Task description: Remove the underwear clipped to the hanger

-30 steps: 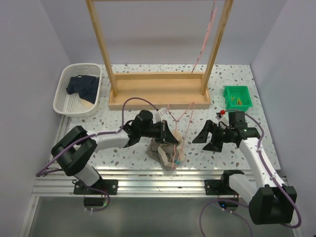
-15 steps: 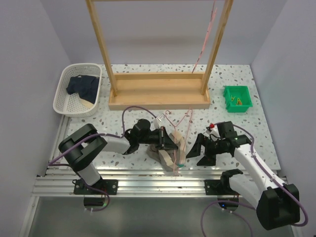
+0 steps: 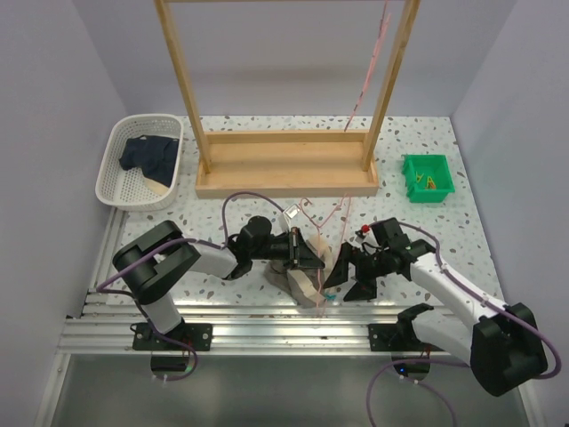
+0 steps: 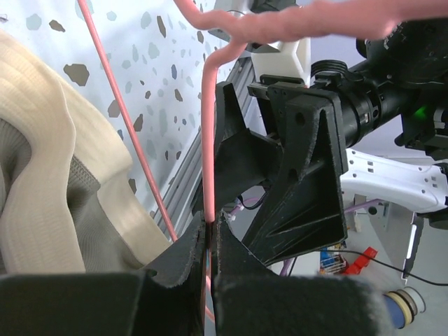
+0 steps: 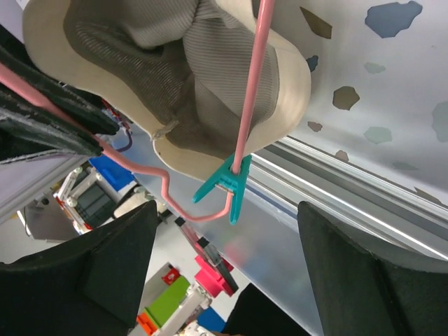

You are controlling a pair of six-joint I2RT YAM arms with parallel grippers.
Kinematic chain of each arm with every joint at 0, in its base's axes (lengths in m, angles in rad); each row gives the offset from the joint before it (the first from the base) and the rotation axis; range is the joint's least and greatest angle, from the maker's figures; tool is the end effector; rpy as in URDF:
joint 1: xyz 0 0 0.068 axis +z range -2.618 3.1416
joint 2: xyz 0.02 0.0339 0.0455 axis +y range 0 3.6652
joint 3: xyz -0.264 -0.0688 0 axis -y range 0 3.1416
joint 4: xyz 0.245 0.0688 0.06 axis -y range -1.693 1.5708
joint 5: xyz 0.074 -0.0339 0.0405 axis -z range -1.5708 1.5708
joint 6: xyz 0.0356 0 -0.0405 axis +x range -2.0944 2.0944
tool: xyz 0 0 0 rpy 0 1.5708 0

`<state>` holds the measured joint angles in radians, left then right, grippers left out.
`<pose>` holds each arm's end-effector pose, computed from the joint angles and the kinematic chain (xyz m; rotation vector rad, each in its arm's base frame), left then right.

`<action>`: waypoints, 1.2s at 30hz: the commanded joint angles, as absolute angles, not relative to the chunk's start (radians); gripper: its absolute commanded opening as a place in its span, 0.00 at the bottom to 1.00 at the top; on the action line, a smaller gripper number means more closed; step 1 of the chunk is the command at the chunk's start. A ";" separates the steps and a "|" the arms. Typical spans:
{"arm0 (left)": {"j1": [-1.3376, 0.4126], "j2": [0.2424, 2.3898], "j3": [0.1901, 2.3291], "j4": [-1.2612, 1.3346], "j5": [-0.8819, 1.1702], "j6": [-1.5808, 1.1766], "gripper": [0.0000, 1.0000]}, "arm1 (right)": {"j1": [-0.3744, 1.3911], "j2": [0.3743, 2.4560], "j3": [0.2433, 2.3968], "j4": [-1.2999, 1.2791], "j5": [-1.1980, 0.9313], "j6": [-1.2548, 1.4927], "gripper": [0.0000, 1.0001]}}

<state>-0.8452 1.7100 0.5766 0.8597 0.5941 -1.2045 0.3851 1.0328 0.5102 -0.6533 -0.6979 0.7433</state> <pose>0.1937 -0.2484 0.1505 0.1117 2.3091 -1.8167 0.1452 0.0835 0.1764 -0.3038 -2.8437 -1.1821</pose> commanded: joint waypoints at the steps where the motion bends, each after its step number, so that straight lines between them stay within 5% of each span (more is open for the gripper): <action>1: -0.850 1.717 0.584 0.953 0.591 -1.215 0.00 | 0.400 1.060 0.499 -0.585 -0.692 0.799 0.84; 7: -0.851 1.715 0.569 0.971 0.580 -1.223 0.00 | 0.434 1.112 0.523 -0.592 -0.650 0.801 0.76; 21: -0.850 1.726 0.566 0.983 0.577 -1.223 0.00 | 0.448 1.127 0.509 -0.578 -0.664 0.801 0.38; 28: -0.848 1.718 0.560 0.974 0.578 -1.213 0.00 | 0.446 1.094 0.521 -0.589 -0.632 0.822 0.00; 36: -0.808 1.695 0.523 0.930 0.577 -1.177 0.00 | 0.446 0.988 0.606 -0.646 -0.586 0.865 0.00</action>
